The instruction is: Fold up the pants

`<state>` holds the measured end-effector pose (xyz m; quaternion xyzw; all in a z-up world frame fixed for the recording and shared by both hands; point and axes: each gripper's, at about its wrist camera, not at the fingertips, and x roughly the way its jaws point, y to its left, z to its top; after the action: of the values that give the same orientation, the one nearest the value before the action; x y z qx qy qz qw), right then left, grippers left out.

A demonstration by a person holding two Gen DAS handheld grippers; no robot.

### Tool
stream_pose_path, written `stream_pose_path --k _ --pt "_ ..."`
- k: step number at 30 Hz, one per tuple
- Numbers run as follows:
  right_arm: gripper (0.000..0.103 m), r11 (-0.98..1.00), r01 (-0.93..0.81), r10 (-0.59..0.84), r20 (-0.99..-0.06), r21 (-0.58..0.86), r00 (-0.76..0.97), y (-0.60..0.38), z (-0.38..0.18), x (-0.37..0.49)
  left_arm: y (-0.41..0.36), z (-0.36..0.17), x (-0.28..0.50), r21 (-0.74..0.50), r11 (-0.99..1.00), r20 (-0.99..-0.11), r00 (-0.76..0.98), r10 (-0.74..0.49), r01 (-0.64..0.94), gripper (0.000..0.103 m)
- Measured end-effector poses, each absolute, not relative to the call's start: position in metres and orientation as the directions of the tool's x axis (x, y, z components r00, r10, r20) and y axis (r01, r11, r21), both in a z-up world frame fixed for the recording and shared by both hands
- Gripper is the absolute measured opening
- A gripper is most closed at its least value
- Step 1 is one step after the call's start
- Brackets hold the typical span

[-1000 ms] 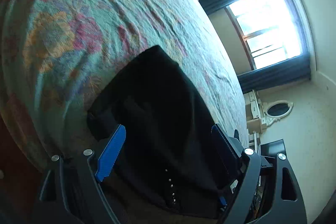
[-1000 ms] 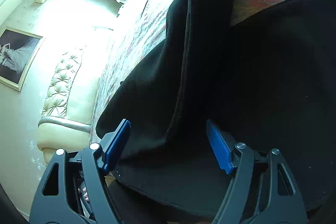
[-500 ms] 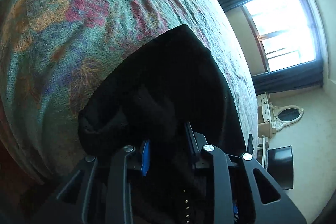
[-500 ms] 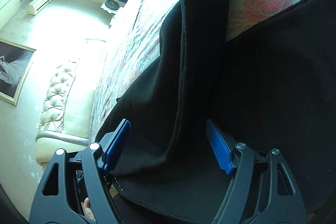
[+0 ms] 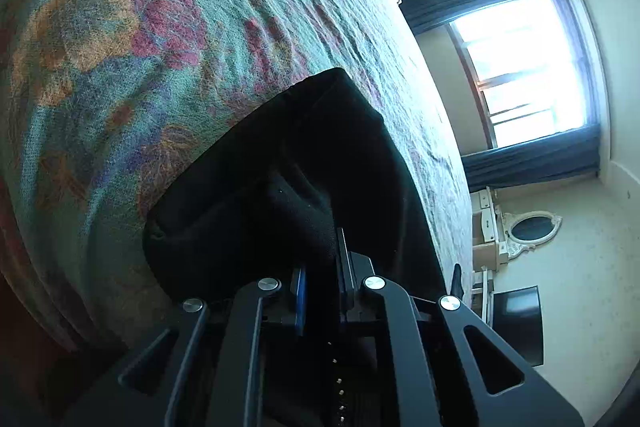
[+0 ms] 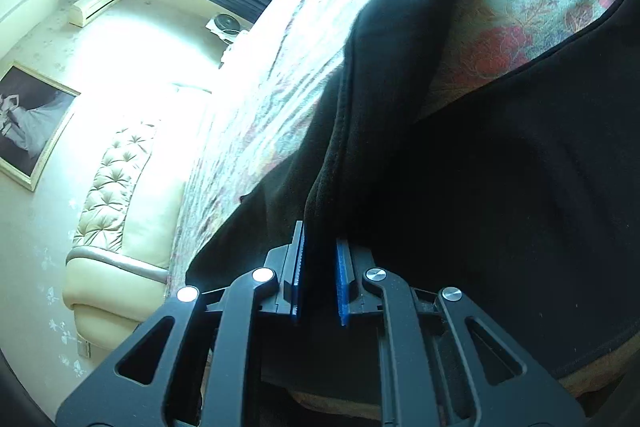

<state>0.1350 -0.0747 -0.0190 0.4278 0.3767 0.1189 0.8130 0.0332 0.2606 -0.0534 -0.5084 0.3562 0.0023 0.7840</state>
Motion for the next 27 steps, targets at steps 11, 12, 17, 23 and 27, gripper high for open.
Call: stream_pose_path --k 11,12,17,23,27 --pt "0.013 0.580 0.135 0.589 -0.529 0.803 0.610 -0.066 -0.048 0.072 0.278 -0.045 -0.010 -0.775 0.504 -0.583 0.739 -0.338 -0.381 0.011" --pt "0.012 0.602 0.148 0.580 -0.557 0.784 0.594 -0.064 -0.056 0.075 0.279 -0.053 -0.010 -0.763 0.511 -0.604 0.719 -0.344 -0.397 0.011" --pt "0.025 0.595 0.196 0.567 -0.581 0.779 0.585 -0.082 -0.065 0.061 0.277 -0.066 -0.012 -0.736 0.542 -0.639 0.681 -0.358 -0.406 0.016" --pt "0.066 0.802 0.136 0.314 -0.605 0.581 0.732 -0.115 0.023 0.085 0.266 0.000 -0.035 -0.562 0.747 -0.610 0.788 -0.083 -0.356 0.083" --pt "0.077 0.921 0.105 0.175 -0.639 0.375 0.749 -0.112 0.057 0.174 0.241 0.026 -0.018 -0.446 0.837 -0.604 0.797 -0.019 -0.318 0.086"
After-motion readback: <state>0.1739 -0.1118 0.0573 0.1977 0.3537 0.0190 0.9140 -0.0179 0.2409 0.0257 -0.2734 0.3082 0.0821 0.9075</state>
